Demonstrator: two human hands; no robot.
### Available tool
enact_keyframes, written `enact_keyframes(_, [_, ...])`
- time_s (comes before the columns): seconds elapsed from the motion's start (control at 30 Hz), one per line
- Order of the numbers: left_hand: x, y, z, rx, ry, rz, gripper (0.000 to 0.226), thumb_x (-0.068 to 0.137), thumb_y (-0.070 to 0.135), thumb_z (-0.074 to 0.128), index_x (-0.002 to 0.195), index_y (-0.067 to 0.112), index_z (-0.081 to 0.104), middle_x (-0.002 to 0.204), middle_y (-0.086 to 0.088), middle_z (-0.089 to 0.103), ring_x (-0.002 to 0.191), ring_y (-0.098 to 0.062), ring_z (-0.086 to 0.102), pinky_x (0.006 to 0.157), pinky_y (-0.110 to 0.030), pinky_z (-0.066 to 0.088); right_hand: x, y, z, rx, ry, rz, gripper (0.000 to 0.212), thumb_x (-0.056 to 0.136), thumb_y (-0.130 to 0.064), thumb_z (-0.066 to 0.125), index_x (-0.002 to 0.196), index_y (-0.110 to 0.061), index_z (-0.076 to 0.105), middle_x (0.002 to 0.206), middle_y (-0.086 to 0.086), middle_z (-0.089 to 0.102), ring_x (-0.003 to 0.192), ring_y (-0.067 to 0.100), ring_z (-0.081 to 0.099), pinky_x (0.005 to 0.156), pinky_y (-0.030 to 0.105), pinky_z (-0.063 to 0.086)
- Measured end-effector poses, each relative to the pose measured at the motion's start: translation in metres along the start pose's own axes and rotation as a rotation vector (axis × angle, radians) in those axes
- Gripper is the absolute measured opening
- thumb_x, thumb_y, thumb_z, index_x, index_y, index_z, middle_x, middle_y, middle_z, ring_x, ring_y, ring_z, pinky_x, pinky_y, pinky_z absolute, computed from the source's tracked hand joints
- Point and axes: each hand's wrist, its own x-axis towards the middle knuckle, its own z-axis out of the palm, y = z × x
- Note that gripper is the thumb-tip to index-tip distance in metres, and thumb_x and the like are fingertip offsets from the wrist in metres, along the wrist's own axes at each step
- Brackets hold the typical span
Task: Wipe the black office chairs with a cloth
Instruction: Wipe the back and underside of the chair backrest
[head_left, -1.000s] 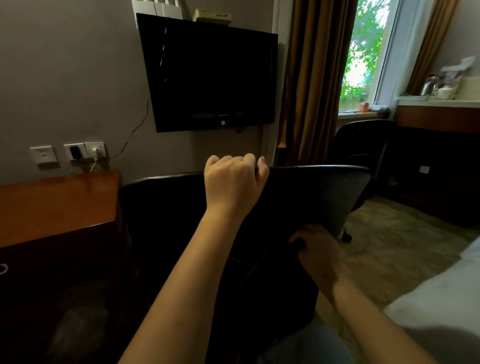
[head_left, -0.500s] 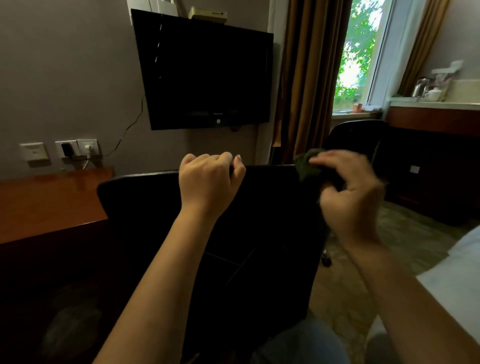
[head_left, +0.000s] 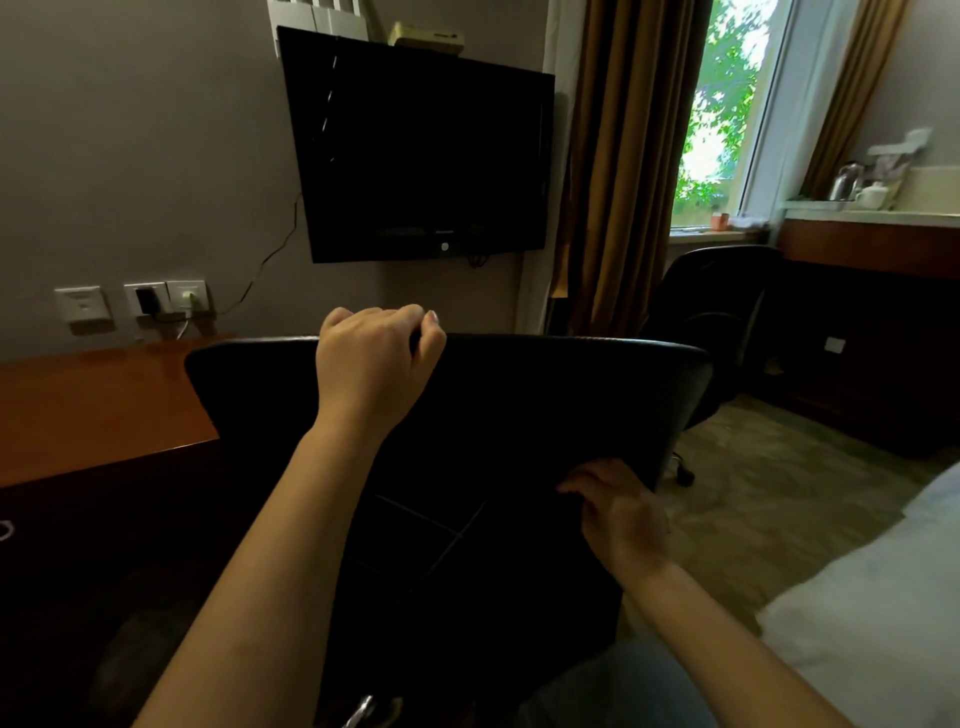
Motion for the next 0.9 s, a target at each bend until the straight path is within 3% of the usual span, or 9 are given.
enact_keyframes(0.13, [-0.001,0.001,-0.002,0.001,0.007,-0.007,0.032,0.092,0.028,0.036,0.061,0.024,0.039,0.054,0.01,0.032,0.049,-0.013,0.029,0.067,-0.031,0.027,0.019,-0.003,-0.03,0.054,-0.184,0.031,0.032,0.069,-0.014,0.048,0.082,-0.021,0.076,0.093,-0.007,0.07,0.094,0.012,0.059,0.081,0.01,0.037])
enact_keyframes(0.2, [-0.002,0.001,-0.003,-0.003,0.004,-0.012,0.031,0.092,0.028,0.036,0.061,0.024,0.037,0.054,0.01,0.032,0.049,-0.013,0.029,0.067,-0.031,0.027,0.032,-0.008,-0.052,0.105,-0.192,0.055,0.038,0.063,-0.003,0.051,0.086,-0.021,0.077,0.094,-0.006,0.07,0.091,0.019,0.064,0.081,0.016,0.044])
enact_keyframes(0.4, [-0.001,0.006,-0.005,-0.022,-0.029,-0.012,0.033,0.093,0.028,0.036,0.061,0.022,0.037,0.054,0.009,0.031,0.05,-0.015,0.029,0.068,-0.031,0.025,0.076,-0.034,-0.134,0.071,0.377,0.005,0.045,0.063,0.02,0.052,0.093,-0.005,0.074,0.098,0.004,0.067,0.098,0.019,0.062,0.093,0.029,0.049])
enact_keyframes(0.5, [0.0,0.009,-0.003,-0.006,-0.035,-0.003,0.032,0.094,0.027,0.039,0.062,0.024,0.038,0.055,0.008,0.032,0.052,-0.014,0.029,0.068,-0.03,0.024,0.081,-0.034,-0.142,0.031,0.468,-0.003,0.044,0.066,0.024,0.055,0.094,-0.004,0.073,0.099,0.005,0.066,0.098,0.022,0.062,0.093,0.029,0.049])
enact_keyframes(0.63, [-0.001,0.006,-0.002,-0.001,-0.049,-0.027,0.034,0.094,0.029,0.036,0.061,0.022,0.041,0.055,0.008,0.034,0.051,-0.015,0.031,0.069,-0.031,0.024,0.057,-0.012,-0.099,-0.026,0.343,-0.036,0.042,0.06,0.018,0.053,0.089,-0.004,0.074,0.093,0.01,0.066,0.094,0.027,0.061,0.088,0.028,0.045])
enact_keyframes(0.8, [0.003,0.005,-0.002,0.004,-0.051,0.022,0.036,0.095,0.03,0.034,0.062,0.019,0.045,0.057,0.008,0.035,0.049,-0.024,0.045,0.067,-0.03,0.024,-0.011,0.037,-0.03,-0.091,0.029,0.134,0.03,0.067,-0.015,0.046,0.075,-0.018,0.075,0.083,-0.001,0.069,0.078,0.025,0.067,0.073,0.023,0.046])
enact_keyframes(0.9, [-0.001,0.006,-0.001,0.018,-0.029,0.042,0.037,0.095,0.028,0.036,0.06,0.018,0.046,0.053,0.005,0.038,0.048,-0.026,0.048,0.067,-0.03,0.023,-0.031,0.049,-0.021,-0.096,-0.096,0.214,0.022,0.061,-0.01,0.055,0.067,-0.021,0.073,0.08,-0.004,0.068,0.076,0.026,0.069,0.065,0.025,0.054])
